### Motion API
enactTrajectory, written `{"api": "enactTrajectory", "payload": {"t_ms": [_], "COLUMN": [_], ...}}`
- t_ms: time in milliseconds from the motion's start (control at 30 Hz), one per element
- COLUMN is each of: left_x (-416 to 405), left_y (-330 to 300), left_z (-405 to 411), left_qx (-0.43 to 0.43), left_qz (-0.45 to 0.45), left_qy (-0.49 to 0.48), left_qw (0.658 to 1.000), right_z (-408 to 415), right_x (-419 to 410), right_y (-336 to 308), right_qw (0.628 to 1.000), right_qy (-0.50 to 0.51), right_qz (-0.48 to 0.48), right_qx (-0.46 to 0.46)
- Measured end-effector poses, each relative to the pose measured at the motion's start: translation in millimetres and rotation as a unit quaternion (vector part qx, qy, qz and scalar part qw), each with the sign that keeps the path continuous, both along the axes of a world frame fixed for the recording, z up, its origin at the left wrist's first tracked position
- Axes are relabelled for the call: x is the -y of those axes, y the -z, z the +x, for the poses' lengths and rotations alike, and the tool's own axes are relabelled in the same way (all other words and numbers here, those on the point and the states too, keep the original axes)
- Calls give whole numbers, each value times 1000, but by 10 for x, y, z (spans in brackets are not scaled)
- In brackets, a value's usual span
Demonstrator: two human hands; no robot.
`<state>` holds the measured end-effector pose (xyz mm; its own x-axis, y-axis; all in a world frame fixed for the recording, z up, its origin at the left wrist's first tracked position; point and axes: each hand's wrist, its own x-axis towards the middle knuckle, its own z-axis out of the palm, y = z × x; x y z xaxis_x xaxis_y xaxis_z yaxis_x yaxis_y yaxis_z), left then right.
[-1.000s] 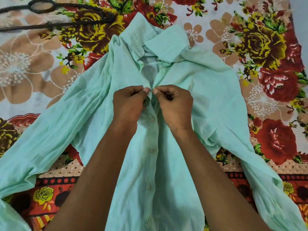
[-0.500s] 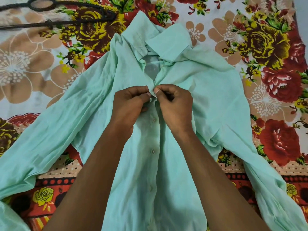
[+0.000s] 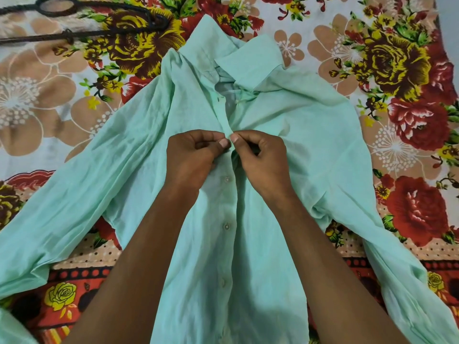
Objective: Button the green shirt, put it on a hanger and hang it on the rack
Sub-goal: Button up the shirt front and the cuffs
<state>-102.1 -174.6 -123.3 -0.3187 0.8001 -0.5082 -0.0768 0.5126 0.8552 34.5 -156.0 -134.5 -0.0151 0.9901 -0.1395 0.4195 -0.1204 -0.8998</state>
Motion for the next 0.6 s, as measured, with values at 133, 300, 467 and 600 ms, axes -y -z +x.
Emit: {"api": "enactTrajectory", "payload": {"t_ms": [133,300,467,600], "left_x": [-6,-55,-164,-428], "left_y": [15,-21,-33,-85], "left_z": [49,99,47,80], "left_qx": [-20,-3,-110,-279], "left_qz": [-1,-27,-13,81], "left_qy": [-14,2,4,-15], "left_qw": [1000,1000,994,957], "right_z": [-64,-119,21,-45], "right_x": [10,-7,-188,-563], "right_y": [-9,12,-82,-146], "right_qw": [998,994,983,980], "right_qy": [10,32,-22,34], "right_qz": [24,36,29,94], "right_qx": [52,97,179,174]}}
